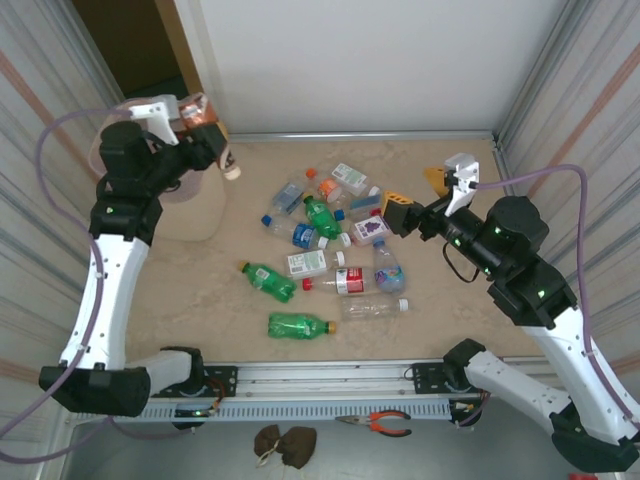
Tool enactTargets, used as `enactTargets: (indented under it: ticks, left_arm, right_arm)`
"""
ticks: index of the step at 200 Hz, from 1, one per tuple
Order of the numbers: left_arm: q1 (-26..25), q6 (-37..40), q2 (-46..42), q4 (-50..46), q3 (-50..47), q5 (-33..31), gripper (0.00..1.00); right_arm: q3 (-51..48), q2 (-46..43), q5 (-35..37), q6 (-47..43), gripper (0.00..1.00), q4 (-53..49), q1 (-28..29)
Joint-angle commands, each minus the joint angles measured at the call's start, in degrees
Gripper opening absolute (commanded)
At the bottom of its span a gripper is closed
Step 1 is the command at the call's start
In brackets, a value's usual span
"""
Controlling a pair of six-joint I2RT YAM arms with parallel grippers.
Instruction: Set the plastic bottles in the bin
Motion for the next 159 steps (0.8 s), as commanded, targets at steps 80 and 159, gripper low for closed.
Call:
enactTargets:
  ticks: [80, 159]
  left_arm:
    - [8.0, -23.7, 13.5, -11.2, 14.1, -24.6, 0.53]
    - [15.0, -42.6, 24.8, -9.1, 16.6, -20.3, 0.53]
  right_arm:
    - [1.2, -2.0, 3.7, 0.5, 0.94, -2.1, -0.7]
    - [0.9, -2.7, 3.6, 2.5, 0.93, -3.3, -0.7]
